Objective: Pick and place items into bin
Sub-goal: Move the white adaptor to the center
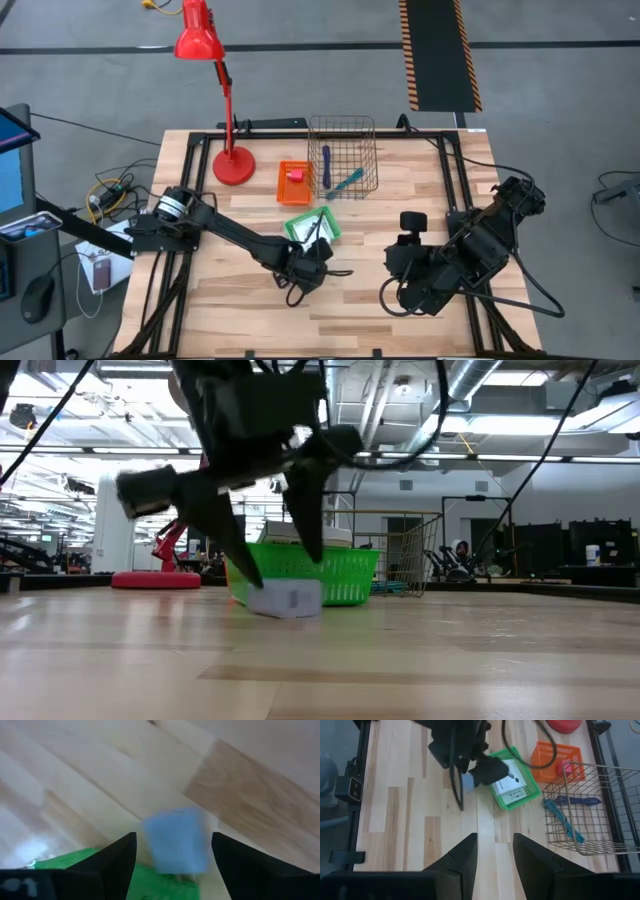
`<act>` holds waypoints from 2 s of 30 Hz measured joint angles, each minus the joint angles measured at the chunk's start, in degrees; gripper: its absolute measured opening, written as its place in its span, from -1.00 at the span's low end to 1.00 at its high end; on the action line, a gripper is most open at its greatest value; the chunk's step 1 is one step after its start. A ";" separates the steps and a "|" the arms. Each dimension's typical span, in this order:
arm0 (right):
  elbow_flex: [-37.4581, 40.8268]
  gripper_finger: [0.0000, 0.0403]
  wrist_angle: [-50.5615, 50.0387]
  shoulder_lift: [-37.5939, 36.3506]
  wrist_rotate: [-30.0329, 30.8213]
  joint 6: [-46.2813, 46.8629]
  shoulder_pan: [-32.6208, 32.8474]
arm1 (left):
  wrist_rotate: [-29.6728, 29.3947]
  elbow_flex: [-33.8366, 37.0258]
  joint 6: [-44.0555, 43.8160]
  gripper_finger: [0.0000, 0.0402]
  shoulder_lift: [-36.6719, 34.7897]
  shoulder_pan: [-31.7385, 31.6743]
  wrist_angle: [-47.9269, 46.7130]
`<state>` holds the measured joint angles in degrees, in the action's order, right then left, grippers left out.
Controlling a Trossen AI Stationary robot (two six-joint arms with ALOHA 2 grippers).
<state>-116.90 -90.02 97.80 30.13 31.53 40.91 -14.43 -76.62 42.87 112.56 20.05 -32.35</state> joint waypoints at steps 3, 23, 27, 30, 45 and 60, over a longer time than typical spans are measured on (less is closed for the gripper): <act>0.02 -0.41 0.02 0.02 0.00 0.00 -0.01 | -0.01 -0.05 1.03 0.25 1.46 0.18 -0.07; 0.02 -0.41 0.01 0.02 -0.02 0.00 -0.04 | -5.91 -0.13 3.30 0.25 2.83 0.58 2.32; 0.02 -0.41 0.00 0.02 -0.04 0.00 -0.04 | -7.83 -0.11 1.91 0.25 2.83 0.86 3.38; 0.02 -0.41 0.00 0.02 -0.02 0.00 -0.04 | -10.80 -0.11 0.25 0.25 2.83 0.64 4.59; 0.02 -0.41 0.00 0.02 -0.04 0.00 -0.04 | -3.07 -0.11 -8.94 0.25 2.85 -0.67 2.55; 0.02 -0.41 0.00 0.02 -0.04 0.00 -0.04 | 2.56 -0.31 -11.72 0.25 2.57 3.88 -0.58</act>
<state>-116.88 -90.02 97.82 30.09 31.53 40.86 -11.87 -76.93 31.15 115.13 23.93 -32.92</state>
